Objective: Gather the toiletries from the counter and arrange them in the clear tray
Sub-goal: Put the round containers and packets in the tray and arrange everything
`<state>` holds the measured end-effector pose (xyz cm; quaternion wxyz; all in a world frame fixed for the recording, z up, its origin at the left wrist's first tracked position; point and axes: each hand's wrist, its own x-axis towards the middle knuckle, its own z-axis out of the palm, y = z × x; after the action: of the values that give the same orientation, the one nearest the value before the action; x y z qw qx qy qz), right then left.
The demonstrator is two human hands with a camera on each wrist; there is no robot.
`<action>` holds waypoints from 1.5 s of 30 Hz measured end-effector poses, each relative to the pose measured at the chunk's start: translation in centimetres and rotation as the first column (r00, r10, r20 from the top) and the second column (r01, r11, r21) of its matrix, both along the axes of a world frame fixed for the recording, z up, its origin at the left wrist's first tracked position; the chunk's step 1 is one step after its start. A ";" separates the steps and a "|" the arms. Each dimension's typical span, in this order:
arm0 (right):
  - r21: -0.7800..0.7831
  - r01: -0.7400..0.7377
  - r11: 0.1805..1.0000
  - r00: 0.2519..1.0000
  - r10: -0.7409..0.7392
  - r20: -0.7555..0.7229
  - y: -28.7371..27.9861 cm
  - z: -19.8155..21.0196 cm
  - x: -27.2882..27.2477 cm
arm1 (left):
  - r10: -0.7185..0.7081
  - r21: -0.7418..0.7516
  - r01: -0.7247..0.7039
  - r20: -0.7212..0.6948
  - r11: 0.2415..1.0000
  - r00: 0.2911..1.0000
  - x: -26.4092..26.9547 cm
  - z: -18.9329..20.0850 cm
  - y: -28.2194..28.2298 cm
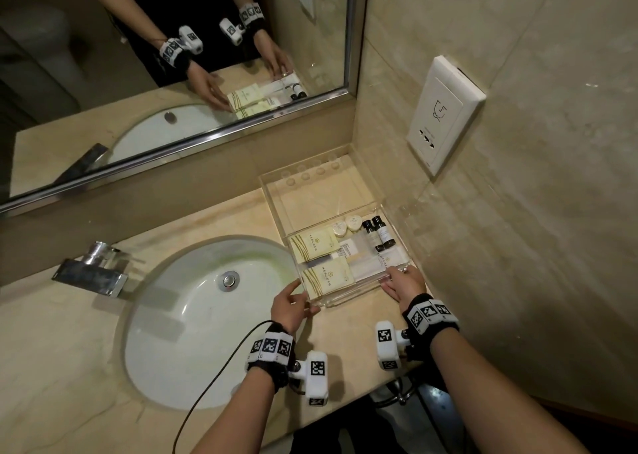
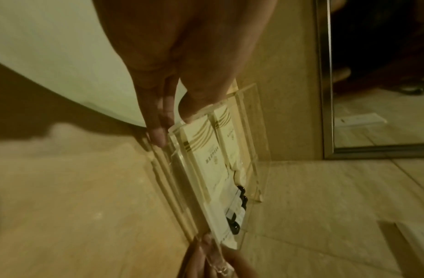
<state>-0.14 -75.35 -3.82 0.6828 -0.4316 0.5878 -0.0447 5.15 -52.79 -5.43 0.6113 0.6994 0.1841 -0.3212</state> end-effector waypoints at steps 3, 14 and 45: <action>-0.032 -0.009 0.999 1.000 0.009 -0.008 0.1 -0.4 0.0 | 0.063 -0.071 -0.065 -0.037 0.995 0.997 -0.2 0.3 -0.1; -0.060 -0.004 0.998 1.000 0.005 0.012 0.3 0.6 1.0 | 0.117 -0.122 -0.116 0.000 0.986 0.993 0.5 0.5 0.0; 0.079 -0.050 0.996 0.998 0.047 0.040 0.2 1.1 8.7 | 0.303 -0.220 -0.385 -0.330 0.896 0.894 6.7 2.3 -2.5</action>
<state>8.53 -75.18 -2.71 0.7114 -0.4173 0.5653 -0.0126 11.89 -55.25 -3.17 0.7180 0.5075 0.3455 -0.3279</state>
